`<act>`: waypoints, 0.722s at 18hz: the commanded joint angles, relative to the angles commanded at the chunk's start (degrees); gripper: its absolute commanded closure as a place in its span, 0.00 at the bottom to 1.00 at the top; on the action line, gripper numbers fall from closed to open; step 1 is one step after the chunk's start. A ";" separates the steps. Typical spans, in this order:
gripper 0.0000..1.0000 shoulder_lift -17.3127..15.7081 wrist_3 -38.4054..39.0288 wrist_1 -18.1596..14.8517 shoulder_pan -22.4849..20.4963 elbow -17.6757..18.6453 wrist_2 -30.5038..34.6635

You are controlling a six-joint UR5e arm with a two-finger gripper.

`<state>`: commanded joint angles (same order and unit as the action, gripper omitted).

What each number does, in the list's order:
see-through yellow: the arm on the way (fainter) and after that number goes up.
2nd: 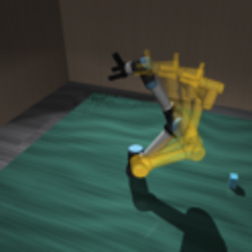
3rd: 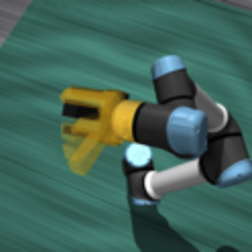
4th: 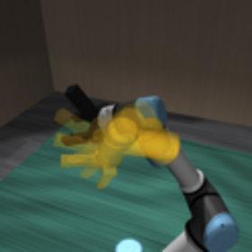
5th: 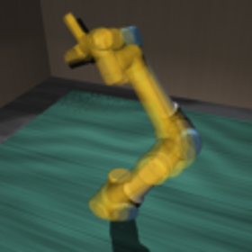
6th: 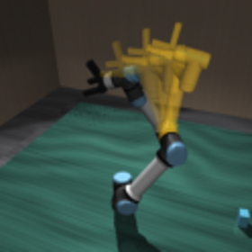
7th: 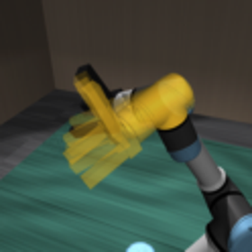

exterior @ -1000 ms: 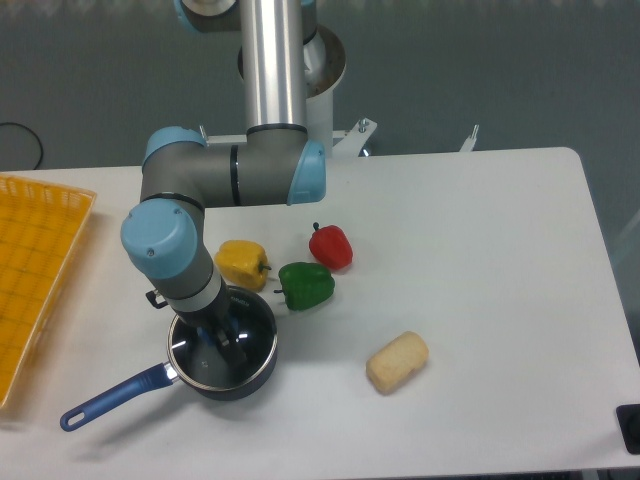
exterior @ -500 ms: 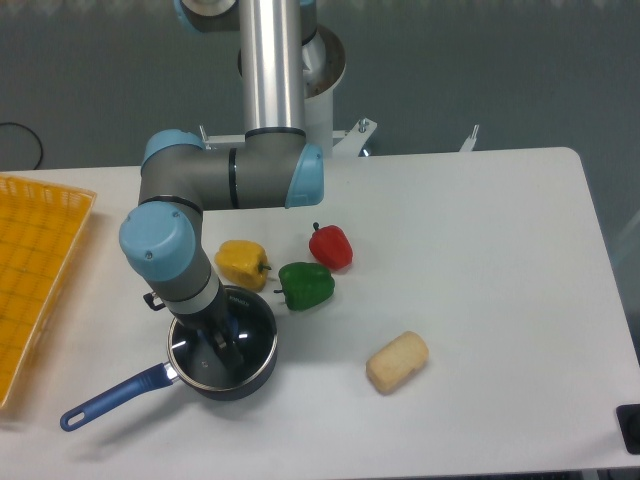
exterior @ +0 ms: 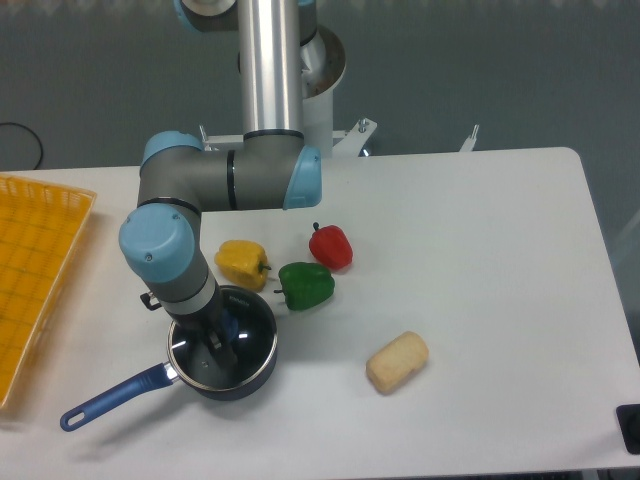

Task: Open the lid
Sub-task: 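Close the gripper on the blue knob of the glass lid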

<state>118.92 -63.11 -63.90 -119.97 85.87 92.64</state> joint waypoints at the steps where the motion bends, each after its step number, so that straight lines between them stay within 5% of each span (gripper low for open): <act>1: 0.14 0.00 0.00 -0.09 0.00 0.00 0.00; 13: 0.24 -0.44 -0.09 -0.18 0.00 -0.09 -0.26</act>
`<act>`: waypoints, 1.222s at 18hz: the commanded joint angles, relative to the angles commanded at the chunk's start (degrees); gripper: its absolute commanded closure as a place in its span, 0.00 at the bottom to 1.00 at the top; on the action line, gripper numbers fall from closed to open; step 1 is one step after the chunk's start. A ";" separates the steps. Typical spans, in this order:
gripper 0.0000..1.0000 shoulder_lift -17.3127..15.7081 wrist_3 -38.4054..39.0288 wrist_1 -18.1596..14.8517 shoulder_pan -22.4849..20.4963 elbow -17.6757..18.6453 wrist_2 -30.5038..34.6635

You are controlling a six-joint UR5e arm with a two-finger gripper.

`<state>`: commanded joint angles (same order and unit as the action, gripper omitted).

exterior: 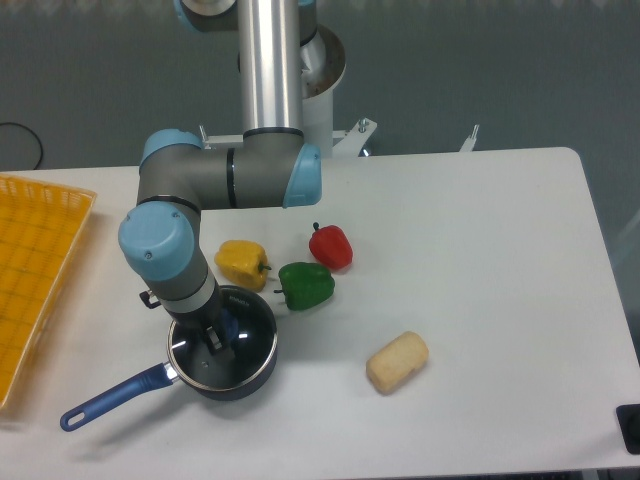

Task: Open the lid
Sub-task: 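Close the gripper on the blue knob of the glass lid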

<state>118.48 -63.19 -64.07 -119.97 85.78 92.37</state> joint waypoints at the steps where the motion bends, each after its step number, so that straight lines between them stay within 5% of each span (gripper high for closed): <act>1: 0.25 0.00 0.00 0.00 0.00 0.00 0.00; 22: 0.37 -0.44 0.09 -0.35 -0.09 0.09 0.09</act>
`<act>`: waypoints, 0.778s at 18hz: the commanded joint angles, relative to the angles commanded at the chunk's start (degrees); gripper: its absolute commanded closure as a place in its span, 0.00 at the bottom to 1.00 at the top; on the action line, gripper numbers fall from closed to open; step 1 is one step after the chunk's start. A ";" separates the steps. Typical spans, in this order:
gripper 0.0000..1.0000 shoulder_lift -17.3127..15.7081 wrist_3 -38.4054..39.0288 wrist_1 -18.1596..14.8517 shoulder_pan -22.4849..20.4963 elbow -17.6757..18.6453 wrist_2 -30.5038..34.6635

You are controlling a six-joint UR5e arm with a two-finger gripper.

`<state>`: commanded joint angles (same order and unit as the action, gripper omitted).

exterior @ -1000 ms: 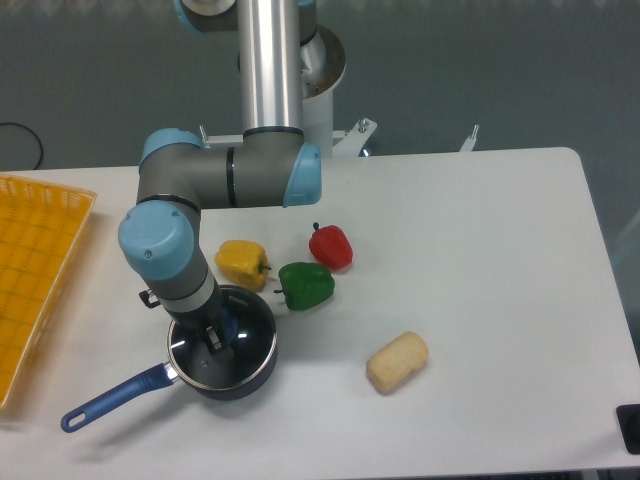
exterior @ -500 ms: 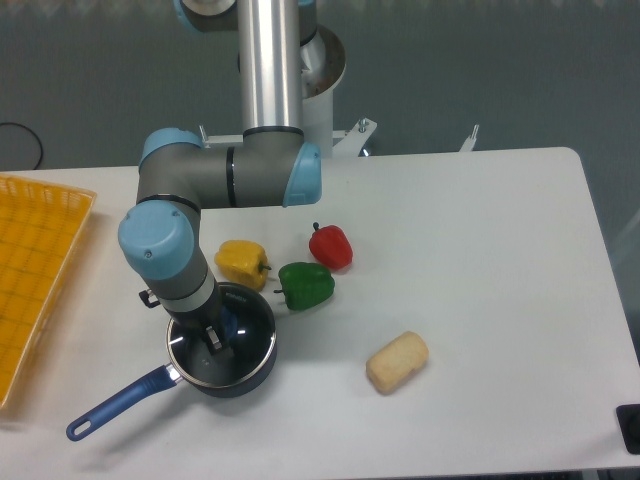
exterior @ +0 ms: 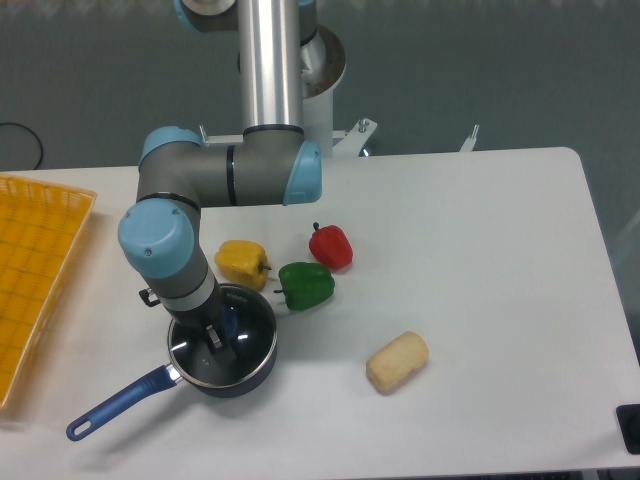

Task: Open the lid
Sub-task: 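Close the gripper on the blue knob of the glass lid, then lift the glass lid off the saucepan and carry it toward the bread roll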

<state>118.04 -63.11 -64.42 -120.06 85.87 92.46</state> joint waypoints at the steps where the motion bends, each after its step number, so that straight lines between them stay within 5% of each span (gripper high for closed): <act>1: 0.37 -0.09 0.00 -0.09 -0.09 0.00 0.00; 14: 0.37 -3.33 -2.37 -3.96 -2.37 1.49 0.18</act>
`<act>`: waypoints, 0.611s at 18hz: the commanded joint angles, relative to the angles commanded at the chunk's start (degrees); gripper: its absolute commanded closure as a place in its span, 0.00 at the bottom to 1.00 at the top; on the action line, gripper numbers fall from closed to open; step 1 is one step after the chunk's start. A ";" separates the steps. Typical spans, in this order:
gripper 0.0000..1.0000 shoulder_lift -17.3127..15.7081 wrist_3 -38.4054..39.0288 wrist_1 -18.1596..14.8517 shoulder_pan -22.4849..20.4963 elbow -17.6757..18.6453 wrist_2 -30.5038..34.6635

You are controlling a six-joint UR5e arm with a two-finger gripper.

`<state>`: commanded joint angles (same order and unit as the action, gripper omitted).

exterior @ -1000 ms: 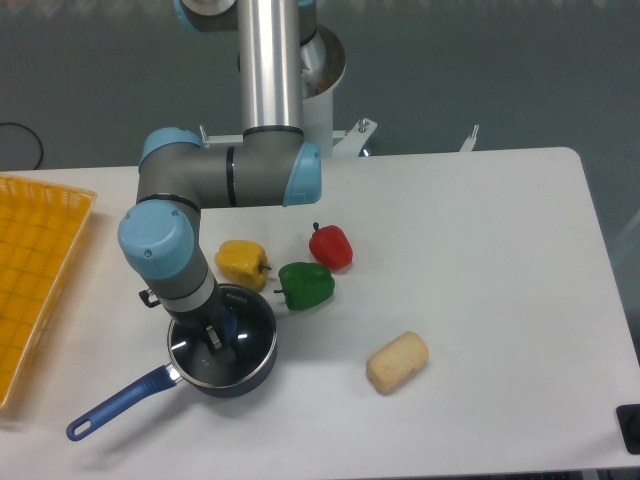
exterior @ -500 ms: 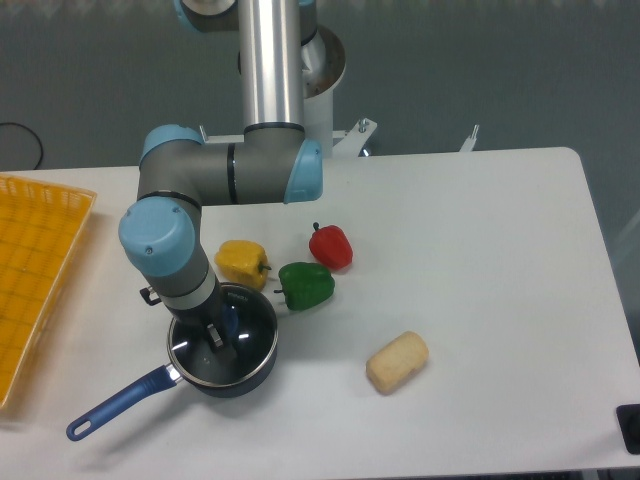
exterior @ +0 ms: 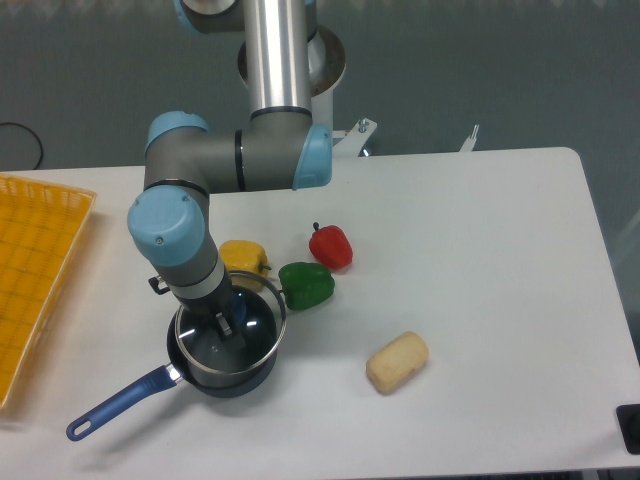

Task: Open the lid
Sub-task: 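Lift the glass lid off the saucepan and carry it toward the bread roll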

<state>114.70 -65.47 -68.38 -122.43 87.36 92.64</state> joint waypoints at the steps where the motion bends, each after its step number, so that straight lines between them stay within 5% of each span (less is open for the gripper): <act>1: 0.37 -0.35 -0.61 0.00 -0.61 0.44 0.00; 11: 0.37 -2.64 -7.56 -1.23 -6.76 2.46 0.00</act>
<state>112.06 -73.03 -69.61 -129.19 89.82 92.64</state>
